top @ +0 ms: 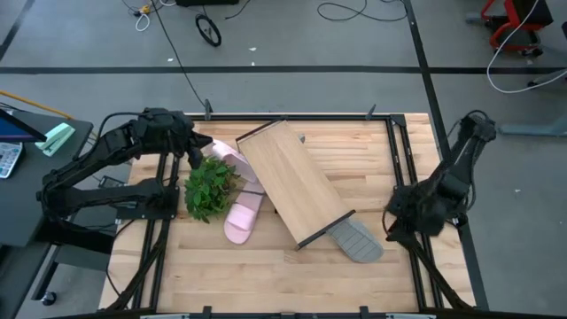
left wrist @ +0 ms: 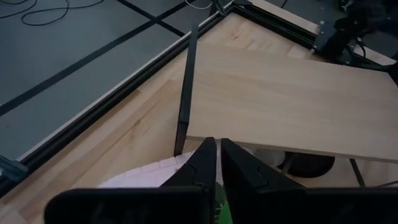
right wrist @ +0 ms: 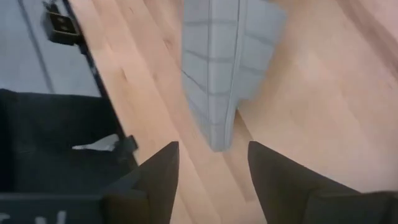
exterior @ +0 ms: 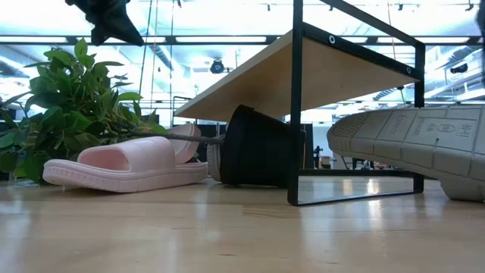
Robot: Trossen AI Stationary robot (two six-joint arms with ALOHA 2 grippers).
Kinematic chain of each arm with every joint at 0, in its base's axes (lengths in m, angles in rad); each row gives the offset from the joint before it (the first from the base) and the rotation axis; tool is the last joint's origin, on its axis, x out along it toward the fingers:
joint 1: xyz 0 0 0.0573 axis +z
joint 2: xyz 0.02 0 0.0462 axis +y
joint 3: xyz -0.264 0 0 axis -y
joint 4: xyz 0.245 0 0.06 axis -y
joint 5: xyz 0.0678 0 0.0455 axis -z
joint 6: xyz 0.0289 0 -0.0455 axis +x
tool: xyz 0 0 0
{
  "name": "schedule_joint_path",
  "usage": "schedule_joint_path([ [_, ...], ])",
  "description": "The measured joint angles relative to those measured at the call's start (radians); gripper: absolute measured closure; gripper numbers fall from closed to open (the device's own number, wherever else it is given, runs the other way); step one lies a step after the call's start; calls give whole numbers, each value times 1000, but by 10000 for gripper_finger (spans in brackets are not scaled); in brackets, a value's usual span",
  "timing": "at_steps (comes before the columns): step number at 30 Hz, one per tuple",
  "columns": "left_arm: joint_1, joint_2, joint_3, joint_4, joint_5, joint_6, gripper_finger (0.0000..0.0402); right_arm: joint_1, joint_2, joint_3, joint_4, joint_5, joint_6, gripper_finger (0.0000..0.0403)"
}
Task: Pick and place slides into the shelf
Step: Put the bottom gray slide on the shelf
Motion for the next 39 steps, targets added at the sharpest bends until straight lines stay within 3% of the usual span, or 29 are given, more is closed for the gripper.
schedule_joint_path([
  [7,4,0,0,2,0,0,381,210,199,0,115,83,306,192],
  [13,4,0,0,7,0,11,372,285,301,0,122,189,452,166],
  [21,4,0,0,7,0,6,367,265,399,0,59,201,426,111],
  [30,4,0,0,5,27,-13,378,228,403,0,38,246,367,57],
  [39,4,0,0,5,28,-14,366,185,419,0,40,285,323,43],
])
